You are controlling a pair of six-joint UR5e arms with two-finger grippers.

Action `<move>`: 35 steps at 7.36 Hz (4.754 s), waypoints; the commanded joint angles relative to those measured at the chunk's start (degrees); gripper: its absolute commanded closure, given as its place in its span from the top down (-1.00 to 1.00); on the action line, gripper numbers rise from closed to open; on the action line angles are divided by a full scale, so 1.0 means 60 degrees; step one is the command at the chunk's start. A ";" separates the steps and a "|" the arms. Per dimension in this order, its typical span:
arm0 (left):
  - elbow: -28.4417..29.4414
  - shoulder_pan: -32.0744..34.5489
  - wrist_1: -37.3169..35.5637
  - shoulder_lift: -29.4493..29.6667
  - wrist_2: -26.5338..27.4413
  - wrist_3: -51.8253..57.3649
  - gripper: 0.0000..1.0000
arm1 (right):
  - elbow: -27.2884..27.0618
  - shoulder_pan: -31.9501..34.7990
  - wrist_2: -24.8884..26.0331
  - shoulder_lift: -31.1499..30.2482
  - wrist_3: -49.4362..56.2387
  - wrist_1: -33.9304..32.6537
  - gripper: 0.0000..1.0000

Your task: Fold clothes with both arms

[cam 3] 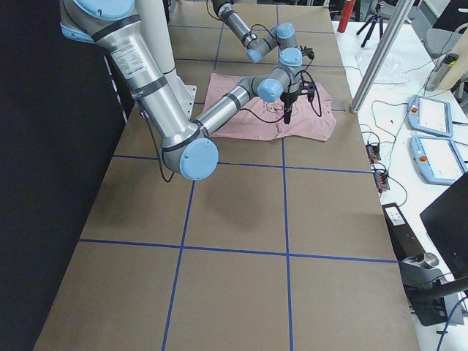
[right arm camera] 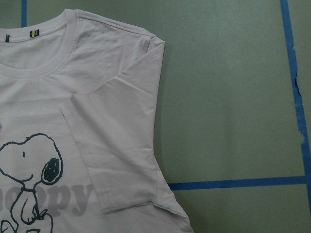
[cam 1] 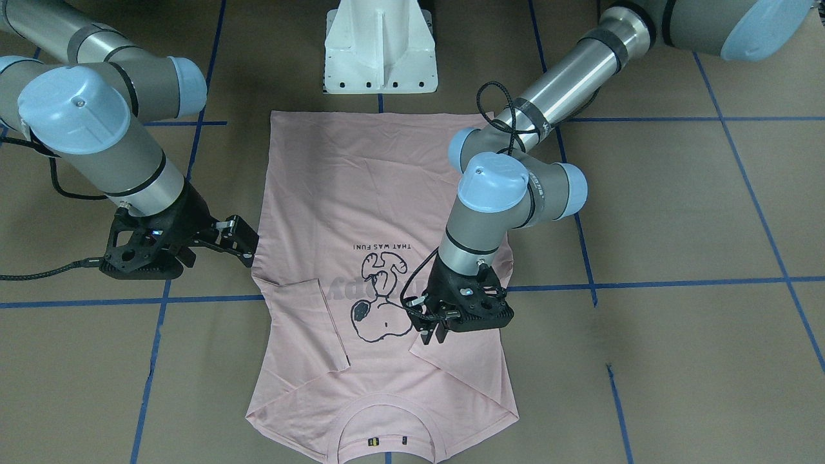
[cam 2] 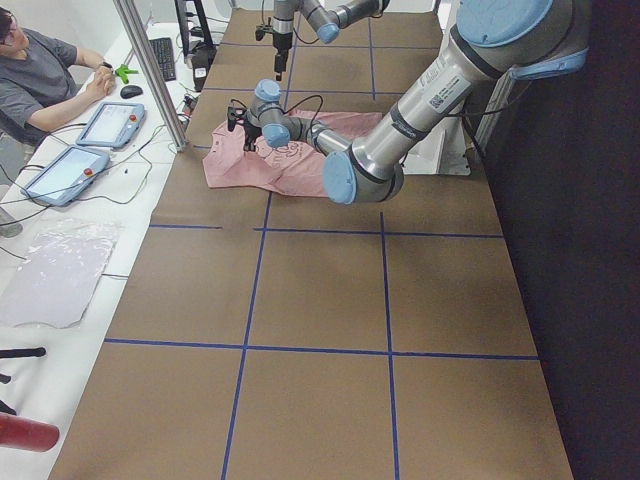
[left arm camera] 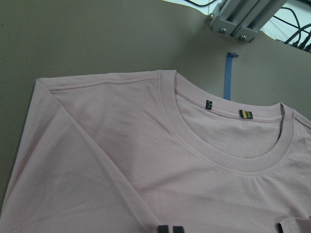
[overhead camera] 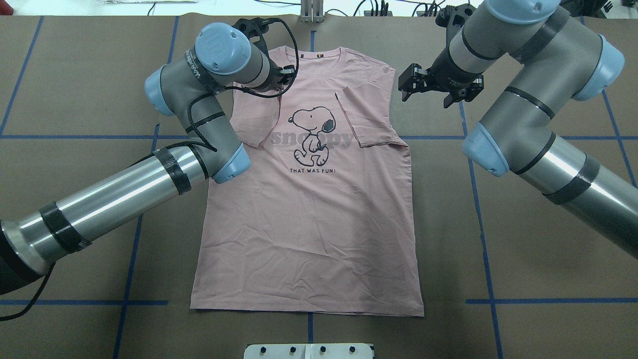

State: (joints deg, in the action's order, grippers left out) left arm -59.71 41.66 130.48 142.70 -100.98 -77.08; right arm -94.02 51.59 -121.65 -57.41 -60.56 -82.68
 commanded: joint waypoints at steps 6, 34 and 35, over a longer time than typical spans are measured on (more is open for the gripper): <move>-0.5965 -0.0278 -0.3671 -0.3347 -0.0603 0.1110 1.00 | -0.3850 -0.2643 0.2544 -0.2863 -0.2481 -0.0004 1.00; -0.7771 -0.0626 -0.4828 -0.4910 -0.0573 0.0681 1.00 | -0.4632 -0.7647 0.5934 -0.3938 -0.5684 -0.0048 -1.00; -0.8323 -0.1296 -0.4828 -0.5626 -0.0312 0.0079 1.00 | -0.4633 -0.7603 0.5992 -0.3923 -0.5684 -0.0004 -1.00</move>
State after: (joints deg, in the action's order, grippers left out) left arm -106.68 37.60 101.49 113.42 -104.18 -71.80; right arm -121.47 5.66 -86.05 -81.12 -94.69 -82.96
